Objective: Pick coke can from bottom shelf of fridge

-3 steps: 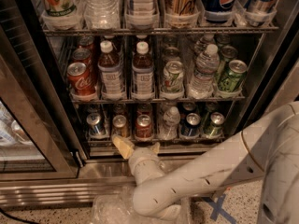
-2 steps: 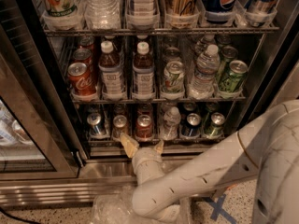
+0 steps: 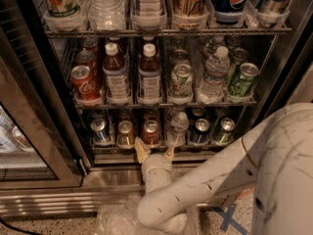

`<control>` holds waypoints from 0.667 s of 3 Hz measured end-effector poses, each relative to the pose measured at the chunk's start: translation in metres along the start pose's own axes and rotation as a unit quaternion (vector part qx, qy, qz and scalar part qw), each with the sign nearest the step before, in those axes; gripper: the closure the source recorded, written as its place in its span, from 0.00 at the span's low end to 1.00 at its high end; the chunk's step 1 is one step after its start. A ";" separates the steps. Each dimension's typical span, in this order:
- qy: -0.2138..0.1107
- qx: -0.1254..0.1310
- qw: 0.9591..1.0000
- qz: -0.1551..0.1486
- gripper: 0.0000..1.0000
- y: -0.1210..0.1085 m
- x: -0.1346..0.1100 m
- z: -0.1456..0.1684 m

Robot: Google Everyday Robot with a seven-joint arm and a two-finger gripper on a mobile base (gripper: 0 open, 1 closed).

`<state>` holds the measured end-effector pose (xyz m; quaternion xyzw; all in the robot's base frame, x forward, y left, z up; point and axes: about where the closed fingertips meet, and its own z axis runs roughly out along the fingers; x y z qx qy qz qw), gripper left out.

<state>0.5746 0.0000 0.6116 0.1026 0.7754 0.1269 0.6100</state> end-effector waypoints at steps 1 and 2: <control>0.004 -0.011 1.000 -0.008 0.22 0.005 0.010 0.009; -0.001 -0.014 1.000 -0.025 0.24 0.005 0.017 0.012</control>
Offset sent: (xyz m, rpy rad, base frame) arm 0.0085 0.0116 -0.0250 -0.0922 -0.0420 0.0397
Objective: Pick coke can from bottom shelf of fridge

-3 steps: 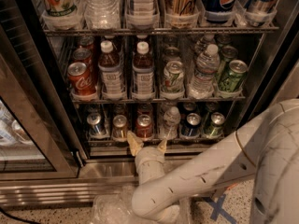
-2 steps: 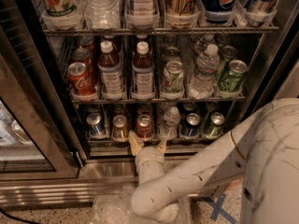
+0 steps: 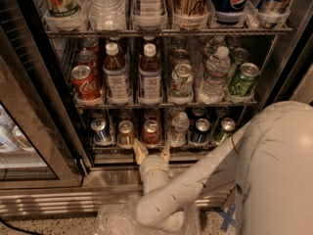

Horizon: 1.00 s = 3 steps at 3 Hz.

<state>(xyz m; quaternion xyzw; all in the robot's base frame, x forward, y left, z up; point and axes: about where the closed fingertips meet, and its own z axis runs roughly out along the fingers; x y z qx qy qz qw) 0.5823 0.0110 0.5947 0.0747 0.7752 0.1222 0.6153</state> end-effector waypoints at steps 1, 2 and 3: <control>-0.020 0.004 0.999 -0.029 0.28 -0.005 -0.008 0.006; -0.036 0.003 0.998 -0.049 0.31 -0.009 -0.017 0.017; -0.041 -0.007 0.998 -0.055 0.33 -0.007 -0.017 0.031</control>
Offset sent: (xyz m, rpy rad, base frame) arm 0.0338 -0.0179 0.0166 -0.1436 -0.1267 -0.0064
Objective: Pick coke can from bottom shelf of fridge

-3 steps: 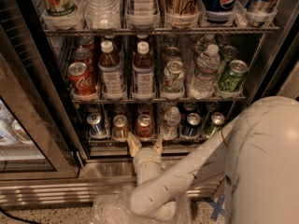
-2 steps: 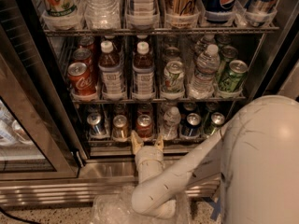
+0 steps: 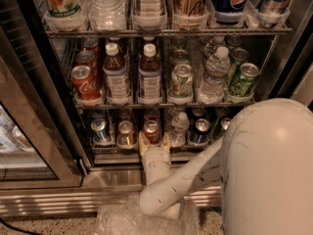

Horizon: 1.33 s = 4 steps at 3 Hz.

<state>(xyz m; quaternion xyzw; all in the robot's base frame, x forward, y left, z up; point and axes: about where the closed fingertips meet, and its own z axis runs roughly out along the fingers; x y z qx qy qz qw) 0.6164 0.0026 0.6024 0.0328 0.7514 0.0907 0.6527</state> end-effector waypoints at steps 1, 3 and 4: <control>0.007 -0.015 1.000 0.000 0.35 0.004 0.009 0.014; 0.013 -0.038 0.999 -0.011 0.35 0.012 0.010 0.049; 0.015 -0.041 0.999 -0.018 0.54 0.012 0.009 0.060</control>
Offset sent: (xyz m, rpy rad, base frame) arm 0.0447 0.0204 -0.0231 -0.0025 0.0288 0.0916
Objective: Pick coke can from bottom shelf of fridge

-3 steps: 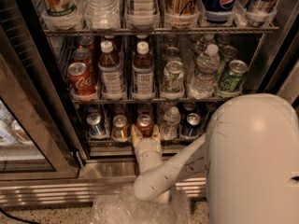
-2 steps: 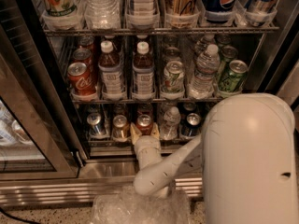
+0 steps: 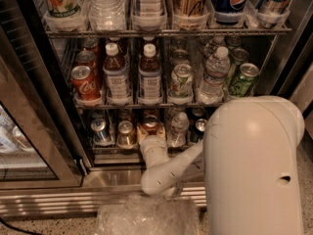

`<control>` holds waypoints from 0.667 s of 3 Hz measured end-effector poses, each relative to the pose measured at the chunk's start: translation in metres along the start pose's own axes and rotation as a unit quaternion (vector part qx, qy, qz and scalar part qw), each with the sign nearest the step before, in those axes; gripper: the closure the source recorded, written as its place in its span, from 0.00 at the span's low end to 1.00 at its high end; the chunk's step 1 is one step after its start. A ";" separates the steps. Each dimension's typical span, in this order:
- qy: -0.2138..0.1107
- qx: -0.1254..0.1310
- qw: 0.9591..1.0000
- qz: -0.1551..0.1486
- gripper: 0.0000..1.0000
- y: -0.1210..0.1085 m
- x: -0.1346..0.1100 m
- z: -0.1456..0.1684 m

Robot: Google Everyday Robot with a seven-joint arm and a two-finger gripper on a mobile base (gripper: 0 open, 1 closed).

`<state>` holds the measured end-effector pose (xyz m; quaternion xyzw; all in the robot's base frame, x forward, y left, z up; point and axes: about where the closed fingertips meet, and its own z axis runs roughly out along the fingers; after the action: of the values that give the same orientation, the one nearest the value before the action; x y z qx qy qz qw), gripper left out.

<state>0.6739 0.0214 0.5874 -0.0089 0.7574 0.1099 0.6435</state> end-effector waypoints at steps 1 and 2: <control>0.000 0.000 1.000 0.000 0.78 0.000 0.000 -0.001; 0.000 0.000 1.000 0.000 0.99 0.000 0.000 -0.001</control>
Offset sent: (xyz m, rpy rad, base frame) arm -0.0006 0.0000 0.0003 0.0000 0.0000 0.0000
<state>0.6732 0.0214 0.5877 -0.0088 0.7574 0.1099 0.6436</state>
